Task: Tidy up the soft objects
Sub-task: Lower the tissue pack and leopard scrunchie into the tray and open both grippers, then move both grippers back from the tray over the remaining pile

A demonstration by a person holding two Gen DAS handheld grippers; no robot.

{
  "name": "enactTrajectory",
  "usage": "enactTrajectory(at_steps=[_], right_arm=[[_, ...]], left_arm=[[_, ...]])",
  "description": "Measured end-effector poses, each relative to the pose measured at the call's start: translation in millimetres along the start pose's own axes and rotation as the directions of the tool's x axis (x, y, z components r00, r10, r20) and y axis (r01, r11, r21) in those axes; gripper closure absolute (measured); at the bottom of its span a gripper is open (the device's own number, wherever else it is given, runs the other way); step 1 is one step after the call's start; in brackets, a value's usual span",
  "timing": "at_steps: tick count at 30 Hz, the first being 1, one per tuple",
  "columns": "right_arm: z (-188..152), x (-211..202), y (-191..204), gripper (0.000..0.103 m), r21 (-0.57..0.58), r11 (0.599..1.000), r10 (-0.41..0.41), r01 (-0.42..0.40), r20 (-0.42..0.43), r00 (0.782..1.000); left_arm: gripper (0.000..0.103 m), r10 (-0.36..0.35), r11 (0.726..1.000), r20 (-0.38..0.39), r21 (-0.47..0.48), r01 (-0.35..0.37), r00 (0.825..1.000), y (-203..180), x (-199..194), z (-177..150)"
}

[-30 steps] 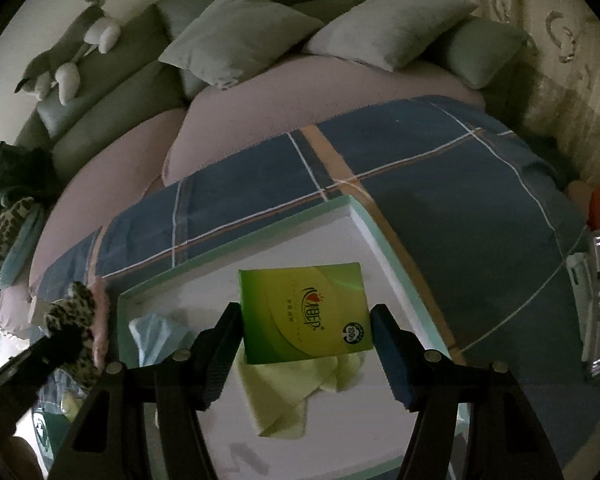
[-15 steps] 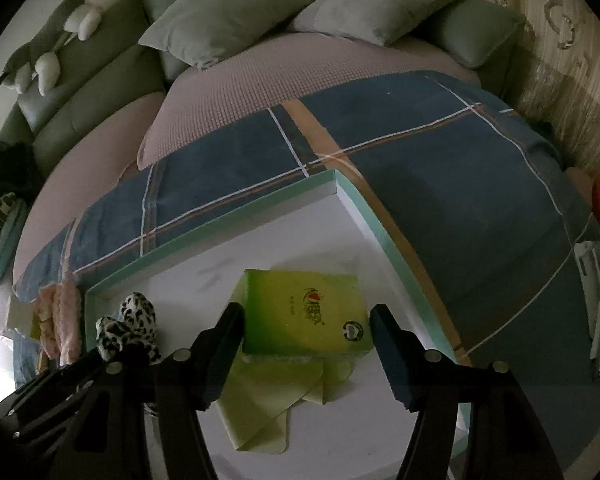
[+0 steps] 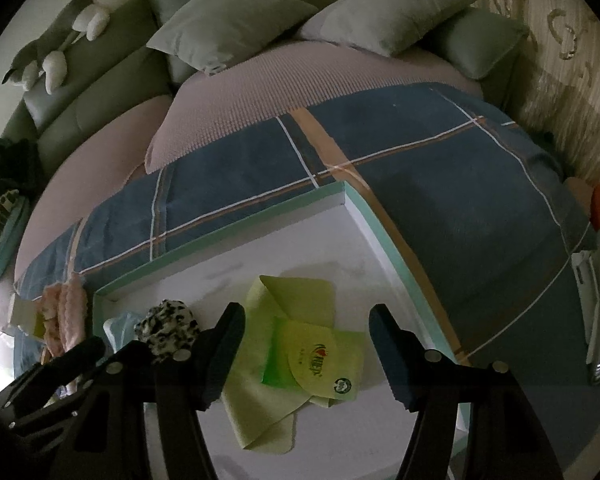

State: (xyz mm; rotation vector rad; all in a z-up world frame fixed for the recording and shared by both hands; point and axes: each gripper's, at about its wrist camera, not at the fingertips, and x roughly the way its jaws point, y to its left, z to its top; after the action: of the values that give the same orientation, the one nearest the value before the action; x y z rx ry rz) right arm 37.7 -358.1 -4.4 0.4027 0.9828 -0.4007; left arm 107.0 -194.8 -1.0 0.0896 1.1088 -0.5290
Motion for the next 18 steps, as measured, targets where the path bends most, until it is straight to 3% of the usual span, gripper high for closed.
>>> enactTrajectory(at_steps=[4, 6, 12, 18], right_arm=[[1, -4, 3, 0.035, -0.009, 1.0, 0.0, 0.0, 0.009, 1.0], [1, -4, 4, 0.035, -0.013, 1.0, 0.001, -0.001, 0.011, 1.0], [-1, -1, 10, 0.034, -0.03, 0.999, -0.011, 0.011, 0.0, 1.0], [-3, -1, 20, 0.011, -0.068, 0.998, -0.01, 0.011, 0.016, 1.0]], left_arm=[[0.035, 0.023, 0.999, 0.024, -0.023, -0.023, 0.999, 10, -9, 2], [0.027, 0.037, 0.998, 0.044, -0.047, -0.035, 0.998, 20, -14, 4], [0.02, 0.101, 0.988, 0.072, -0.121, -0.092, 0.992, 52, -19, 7], [0.012, 0.179, 0.966, 0.091, -0.206, -0.158, 0.98, 90, -22, 7]])
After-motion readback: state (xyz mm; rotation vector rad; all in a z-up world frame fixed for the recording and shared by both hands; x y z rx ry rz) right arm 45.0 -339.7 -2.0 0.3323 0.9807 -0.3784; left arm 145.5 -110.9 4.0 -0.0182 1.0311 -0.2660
